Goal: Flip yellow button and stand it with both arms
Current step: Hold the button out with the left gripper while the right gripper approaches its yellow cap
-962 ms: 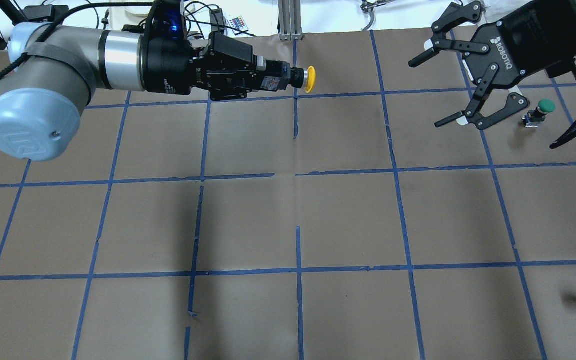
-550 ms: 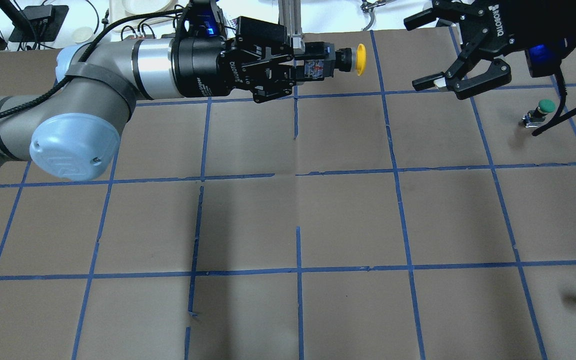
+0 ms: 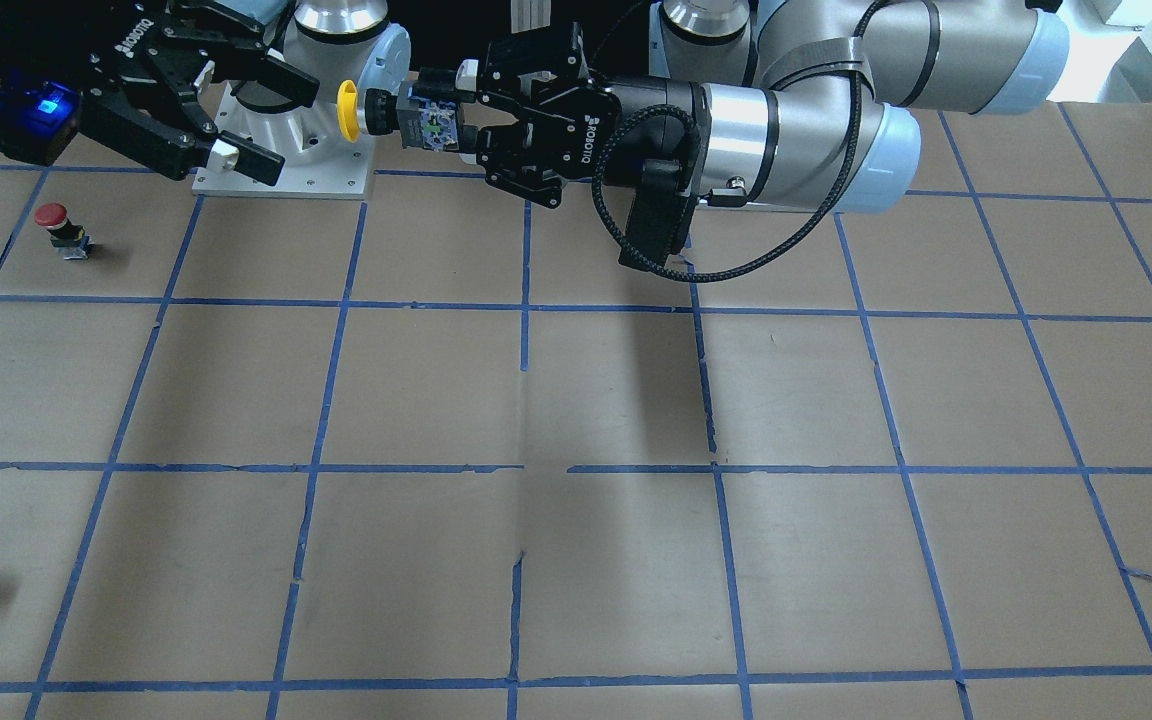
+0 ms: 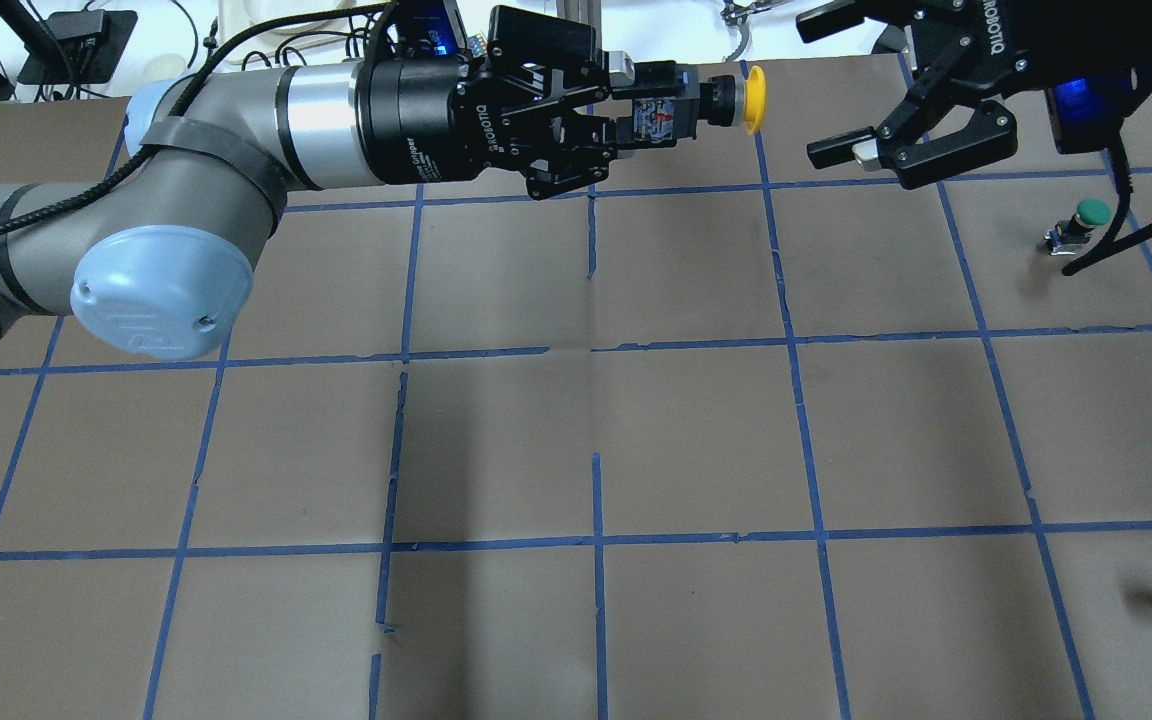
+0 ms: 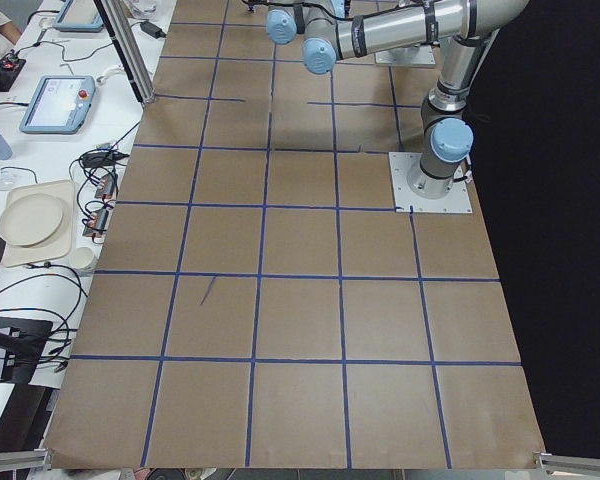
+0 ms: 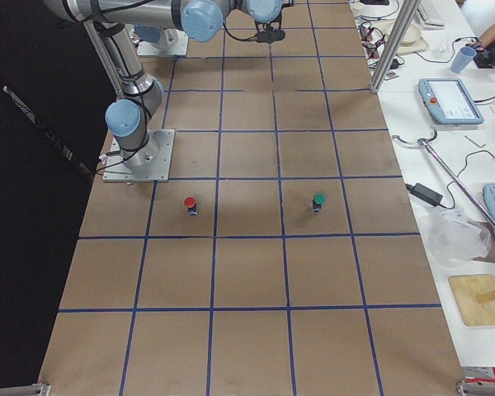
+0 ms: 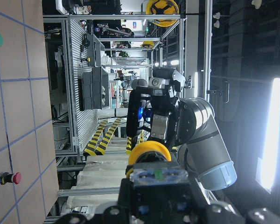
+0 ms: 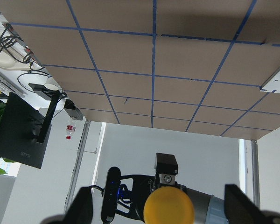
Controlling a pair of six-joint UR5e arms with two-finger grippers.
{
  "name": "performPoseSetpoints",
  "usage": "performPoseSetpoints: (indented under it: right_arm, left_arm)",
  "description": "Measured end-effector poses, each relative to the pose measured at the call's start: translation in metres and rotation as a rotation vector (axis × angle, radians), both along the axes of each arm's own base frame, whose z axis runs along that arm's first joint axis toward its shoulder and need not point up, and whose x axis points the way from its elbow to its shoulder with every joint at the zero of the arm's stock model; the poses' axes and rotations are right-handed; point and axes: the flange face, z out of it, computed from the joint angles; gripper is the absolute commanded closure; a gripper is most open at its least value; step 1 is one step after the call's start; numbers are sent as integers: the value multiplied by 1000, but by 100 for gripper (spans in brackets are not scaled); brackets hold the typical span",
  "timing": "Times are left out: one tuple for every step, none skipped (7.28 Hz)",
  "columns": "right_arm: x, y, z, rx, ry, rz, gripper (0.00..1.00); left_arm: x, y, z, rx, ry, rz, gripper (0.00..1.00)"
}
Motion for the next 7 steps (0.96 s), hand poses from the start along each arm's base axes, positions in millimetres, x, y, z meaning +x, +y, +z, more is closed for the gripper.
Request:
performPoseSetpoints:
  right_arm:
    - [10,4,1,15,1,11,1]
    - [20,5,1,26,-1,24,1]
    - [26,6,3,26,-3,28,1]
    - [29,6,5,24,-7,29,1]
    - [33,7,6,24,-11,35,5]
    - [37,8,6,25,-12,43,35]
    - [39,8,5,25,-12,46,64]
  left_arm:
    - [0,-1,3,2,-1,-1,89]
    - [0,-1,4,4,-3,-1,89]
    - [0,-1,4,4,-3,-2,89]
    - [0,-1,4,4,-4,-2,89]
    - [0,-2,4,5,-4,-2,89]
    - [0,-2,3,7,-4,-2,89]
    - [0,-3,2,9,-4,-2,89]
